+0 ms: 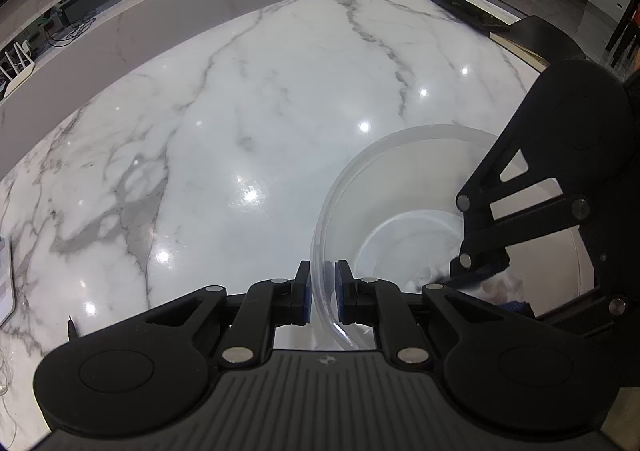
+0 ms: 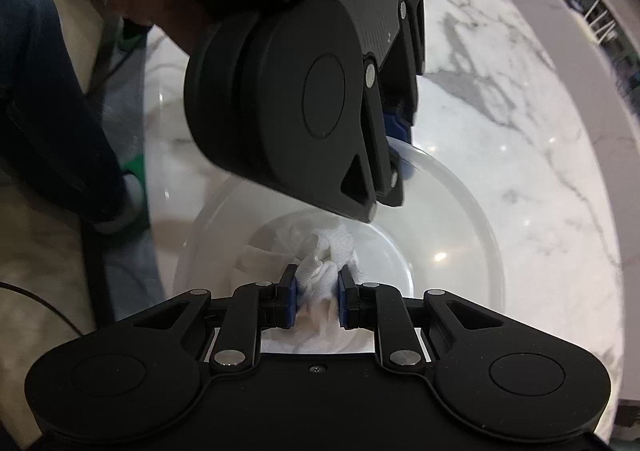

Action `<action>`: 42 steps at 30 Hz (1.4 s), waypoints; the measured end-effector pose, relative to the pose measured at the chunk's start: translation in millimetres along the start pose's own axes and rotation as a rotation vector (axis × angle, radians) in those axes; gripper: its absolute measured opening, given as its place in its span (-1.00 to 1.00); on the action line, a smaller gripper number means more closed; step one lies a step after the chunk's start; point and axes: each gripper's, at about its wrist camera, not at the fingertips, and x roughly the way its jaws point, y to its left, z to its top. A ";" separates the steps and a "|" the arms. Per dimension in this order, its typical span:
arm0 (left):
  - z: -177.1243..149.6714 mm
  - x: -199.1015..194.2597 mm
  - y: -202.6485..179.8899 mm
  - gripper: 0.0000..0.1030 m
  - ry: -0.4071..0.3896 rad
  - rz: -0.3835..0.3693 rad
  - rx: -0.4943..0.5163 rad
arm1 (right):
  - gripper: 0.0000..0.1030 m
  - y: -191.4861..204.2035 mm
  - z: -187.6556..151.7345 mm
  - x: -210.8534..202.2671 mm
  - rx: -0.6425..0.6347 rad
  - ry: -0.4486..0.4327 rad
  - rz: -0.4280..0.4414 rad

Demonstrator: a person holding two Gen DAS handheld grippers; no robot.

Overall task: Clean bowl
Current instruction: 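Push the cloth down into the bowl bottom with the right tool while the left holds the rim, then scrub the cloth around the bowl bottom with the right tool while the left holds the rim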

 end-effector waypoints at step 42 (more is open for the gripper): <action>-1.7 5.8 1.3 -0.80 0.031 -0.012 -0.008 | -0.68 -15.9 15.0 34.0 -0.055 0.016 -0.187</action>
